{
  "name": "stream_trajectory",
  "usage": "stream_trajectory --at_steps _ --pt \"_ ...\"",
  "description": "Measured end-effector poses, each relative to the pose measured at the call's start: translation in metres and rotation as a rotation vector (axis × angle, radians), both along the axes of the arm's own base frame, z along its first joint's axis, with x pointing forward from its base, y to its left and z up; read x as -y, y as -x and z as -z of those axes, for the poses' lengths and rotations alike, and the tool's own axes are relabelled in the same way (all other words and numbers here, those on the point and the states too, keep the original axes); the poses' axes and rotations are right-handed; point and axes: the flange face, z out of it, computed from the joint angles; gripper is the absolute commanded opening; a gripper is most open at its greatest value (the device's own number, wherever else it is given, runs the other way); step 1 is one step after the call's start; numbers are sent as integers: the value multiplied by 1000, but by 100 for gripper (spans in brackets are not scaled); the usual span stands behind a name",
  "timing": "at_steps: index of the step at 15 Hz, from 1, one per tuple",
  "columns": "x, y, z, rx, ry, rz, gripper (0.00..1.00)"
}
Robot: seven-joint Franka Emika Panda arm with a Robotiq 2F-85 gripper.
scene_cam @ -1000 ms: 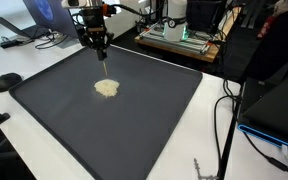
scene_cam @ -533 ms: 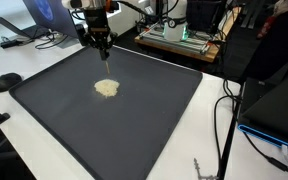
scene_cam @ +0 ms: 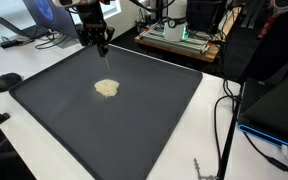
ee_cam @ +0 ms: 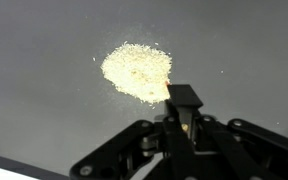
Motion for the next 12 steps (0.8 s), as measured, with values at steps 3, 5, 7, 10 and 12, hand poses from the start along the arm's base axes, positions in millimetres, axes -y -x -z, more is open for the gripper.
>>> stream_trajectory --at_steps 3,5,7,10,12 --pt "8 -12 15 -15 2 70 3" --pt "14 -17 26 -25 5 128 3" --pt "18 -22 34 -19 8 162 3" --pt "23 -28 40 9 14 191 3" --pt "29 -30 45 22 27 213 3"
